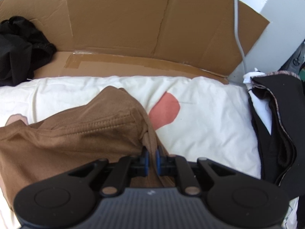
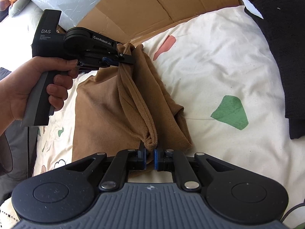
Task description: Fold clothes
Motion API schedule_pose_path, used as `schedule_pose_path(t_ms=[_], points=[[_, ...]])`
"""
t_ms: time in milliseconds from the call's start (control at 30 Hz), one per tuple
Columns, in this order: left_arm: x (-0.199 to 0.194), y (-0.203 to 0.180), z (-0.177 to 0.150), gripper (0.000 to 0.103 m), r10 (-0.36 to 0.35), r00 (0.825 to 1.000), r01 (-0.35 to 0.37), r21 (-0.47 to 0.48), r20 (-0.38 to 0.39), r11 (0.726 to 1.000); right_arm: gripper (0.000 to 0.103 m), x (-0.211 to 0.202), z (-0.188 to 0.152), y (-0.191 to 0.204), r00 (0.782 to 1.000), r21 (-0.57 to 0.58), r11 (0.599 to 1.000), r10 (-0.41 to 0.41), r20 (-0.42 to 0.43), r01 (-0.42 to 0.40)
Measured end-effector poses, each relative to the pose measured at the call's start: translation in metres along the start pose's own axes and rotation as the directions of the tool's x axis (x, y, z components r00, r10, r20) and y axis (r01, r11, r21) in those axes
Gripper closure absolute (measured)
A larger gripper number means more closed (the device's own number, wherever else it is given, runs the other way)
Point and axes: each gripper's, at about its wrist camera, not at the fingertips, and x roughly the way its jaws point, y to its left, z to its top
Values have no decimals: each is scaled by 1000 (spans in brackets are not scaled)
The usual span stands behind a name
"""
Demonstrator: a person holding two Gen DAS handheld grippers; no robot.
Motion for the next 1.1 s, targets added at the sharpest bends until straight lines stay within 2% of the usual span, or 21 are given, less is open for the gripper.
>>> schedule_pose_path(t_ms=[100, 167, 300, 400, 467, 533, 833, 1100], points=[[5, 10, -1, 80, -51, 999, 51, -104, 5, 993, 95, 3, 0, -6, 1000, 8, 1000, -13, -7, 13], [6, 19, -2, 74, -100, 995, 101, -191, 12, 976, 95, 6, 1, -10, 1000, 22, 1000, -19, -16, 20], [-11, 20, 2, 49, -140, 989, 145, -159, 47, 977, 92, 6, 3, -14, 999, 46, 998, -30, -27, 32], [-31, 29, 5, 48, -177, 980, 191, -158, 95, 969, 84, 3, 4, -14, 999, 53, 997, -46, -28, 48], [-40, 37, 3, 46, -167, 980, 181, -149, 105, 972, 77, -2, 7, -12, 998, 48, 997, -65, -15, 66], [-45, 47, 1, 45, -149, 983, 164, -152, 105, 975, 75, -9, 12, -10, 997, 36, 996, -81, 13, 80], [-72, 115, -20, 44, -68, 992, 90, -228, 102, 969, 75, -18, 47, 5, 986, -29, 991, -127, 106, 131], [-88, 169, -37, 40, -20, 993, 50, -268, 115, 962, 75, -2, 79, 30, 983, -122, 982, -130, 128, 146]])
